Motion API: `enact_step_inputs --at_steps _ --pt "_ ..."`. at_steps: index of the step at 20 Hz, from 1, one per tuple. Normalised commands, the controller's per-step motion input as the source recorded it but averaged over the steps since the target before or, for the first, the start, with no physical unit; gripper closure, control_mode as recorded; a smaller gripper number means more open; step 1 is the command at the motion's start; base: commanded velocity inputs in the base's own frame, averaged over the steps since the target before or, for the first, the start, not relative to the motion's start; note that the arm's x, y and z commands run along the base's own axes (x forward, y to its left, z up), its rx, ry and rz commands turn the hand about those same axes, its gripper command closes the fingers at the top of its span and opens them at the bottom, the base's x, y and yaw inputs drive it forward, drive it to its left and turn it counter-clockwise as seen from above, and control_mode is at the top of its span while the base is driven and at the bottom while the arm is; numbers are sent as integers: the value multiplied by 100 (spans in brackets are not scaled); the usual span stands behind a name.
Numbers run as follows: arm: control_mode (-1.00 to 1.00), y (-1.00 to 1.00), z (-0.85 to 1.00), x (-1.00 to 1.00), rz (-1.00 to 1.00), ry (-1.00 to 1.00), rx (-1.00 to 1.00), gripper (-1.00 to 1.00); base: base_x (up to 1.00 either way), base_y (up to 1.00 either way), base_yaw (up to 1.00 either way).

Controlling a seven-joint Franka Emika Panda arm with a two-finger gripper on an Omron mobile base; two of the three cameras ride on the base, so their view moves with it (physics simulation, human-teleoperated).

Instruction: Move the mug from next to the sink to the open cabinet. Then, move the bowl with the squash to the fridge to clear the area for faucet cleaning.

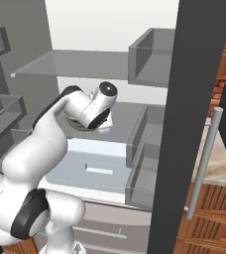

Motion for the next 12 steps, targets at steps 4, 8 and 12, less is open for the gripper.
enact_step_inputs --at_steps 4,8,12 --pt "-100 0 0 93 -14 1 0 100 0 0 0" --pt "-100 -1 -21 61 -7 8 0 100 0 0 0" --pt "-100 -6 -50 18 -2 10 0 100 0 0 0"
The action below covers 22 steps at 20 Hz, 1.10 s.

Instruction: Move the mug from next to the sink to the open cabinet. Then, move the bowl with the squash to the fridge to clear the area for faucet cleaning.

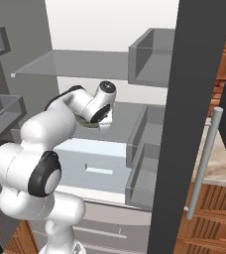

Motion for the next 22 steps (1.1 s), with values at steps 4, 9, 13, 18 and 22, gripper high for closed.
enact_step_inputs --at_steps 4,9,13,18,22 --pt "-100 -6 -46 10 -1 4 0 100 0 0 0" --pt "-100 0 -13 28 -2 0 0 100 0 0 0" --pt "-100 0 0 3 0 0 0 -100 0 0 0" --pt "-100 -4 3 -68 -2 -23 0 -100 0 0 0" --pt "-100 -7 31 -91 -5 -40 0 -100 0 0 0"
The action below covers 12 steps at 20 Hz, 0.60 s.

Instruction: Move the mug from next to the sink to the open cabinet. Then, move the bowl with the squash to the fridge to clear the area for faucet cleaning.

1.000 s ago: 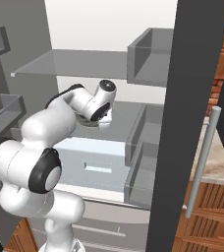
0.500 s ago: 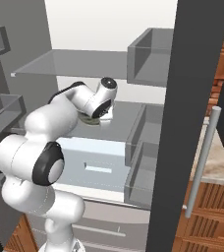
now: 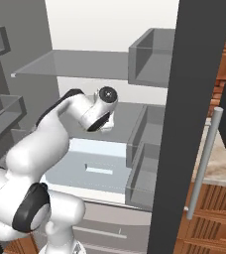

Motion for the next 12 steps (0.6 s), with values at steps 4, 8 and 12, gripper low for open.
enact_step_inputs --at_steps 4,8,12 --pt "-100 -2 58 -98 -4 -48 0 -100 0 0 0" --pt "-100 0 75 -100 -3 -52 0 -100 0 0 0" --pt "-100 0 79 -100 -3 -52 0 -100 0 0 0"
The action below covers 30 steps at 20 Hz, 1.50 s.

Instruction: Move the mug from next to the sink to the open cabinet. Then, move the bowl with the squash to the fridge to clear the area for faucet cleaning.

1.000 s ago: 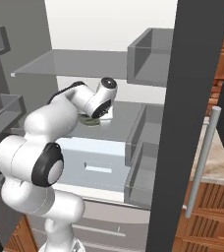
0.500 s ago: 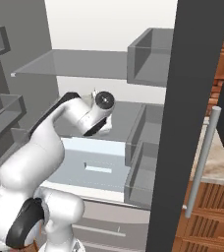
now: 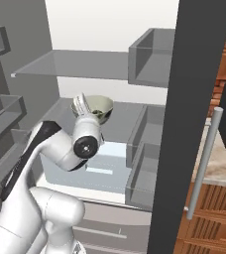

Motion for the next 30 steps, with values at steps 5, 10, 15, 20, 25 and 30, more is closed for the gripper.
enact_step_inputs --at_steps 5,10,15,20,25,30 --pt "100 0 26 -40 -2 -22 0 -100 -60 0 -4" --pt "100 0 0 0 0 0 0 -100 -100 -5 -9" --pt "100 0 0 0 0 0 0 -100 -100 -21 -14" --pt "100 0 0 0 0 0 0 -100 -100 -25 -26" --pt "100 0 0 0 0 0 0 -100 -82 -11 -72" --pt "100 0 0 0 0 0 0 -100 -18 -23 -93"
